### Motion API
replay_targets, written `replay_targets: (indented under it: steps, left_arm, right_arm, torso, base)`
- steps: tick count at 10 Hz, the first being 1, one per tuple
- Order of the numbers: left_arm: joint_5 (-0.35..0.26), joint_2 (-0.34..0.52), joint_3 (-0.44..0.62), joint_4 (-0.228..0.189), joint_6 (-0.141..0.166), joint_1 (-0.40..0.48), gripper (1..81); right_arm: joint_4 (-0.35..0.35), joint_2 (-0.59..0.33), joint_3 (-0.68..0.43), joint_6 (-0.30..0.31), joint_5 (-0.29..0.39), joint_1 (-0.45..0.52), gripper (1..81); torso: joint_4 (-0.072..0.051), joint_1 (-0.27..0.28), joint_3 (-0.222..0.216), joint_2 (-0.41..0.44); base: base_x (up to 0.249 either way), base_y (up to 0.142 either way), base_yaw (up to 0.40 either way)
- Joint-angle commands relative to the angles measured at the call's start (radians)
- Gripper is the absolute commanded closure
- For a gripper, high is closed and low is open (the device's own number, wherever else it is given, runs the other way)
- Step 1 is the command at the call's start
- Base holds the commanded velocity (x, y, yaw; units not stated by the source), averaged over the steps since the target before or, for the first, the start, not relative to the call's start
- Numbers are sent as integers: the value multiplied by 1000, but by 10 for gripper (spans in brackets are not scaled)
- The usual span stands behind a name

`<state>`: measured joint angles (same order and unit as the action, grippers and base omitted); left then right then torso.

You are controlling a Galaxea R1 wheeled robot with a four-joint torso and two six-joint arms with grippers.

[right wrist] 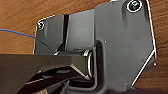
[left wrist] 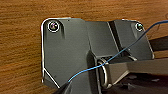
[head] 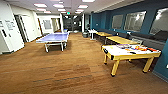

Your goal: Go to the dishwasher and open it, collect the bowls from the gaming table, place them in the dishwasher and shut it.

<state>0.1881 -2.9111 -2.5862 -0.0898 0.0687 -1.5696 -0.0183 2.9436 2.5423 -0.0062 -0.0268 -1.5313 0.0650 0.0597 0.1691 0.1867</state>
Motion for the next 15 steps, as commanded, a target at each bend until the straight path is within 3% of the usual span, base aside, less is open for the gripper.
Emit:
replay_targets:
  steps: [1, 15]
  left_arm:
    - [-42, 5, 3, 2, 0, 38, 10]
    - [-44, -2, 3, -1, 0, 39, 10]
  right_arm:
    - [-3, -5, -7, 2, 53, 49, 10]
    - [-6, 4, 4, 0, 53, 47, 10]
  torso:
    - [0, 0, 0, 0]
    - [0, 0, 0, 0]
  base:
    - [207, 0, 0]
    - [216, 0, 0]
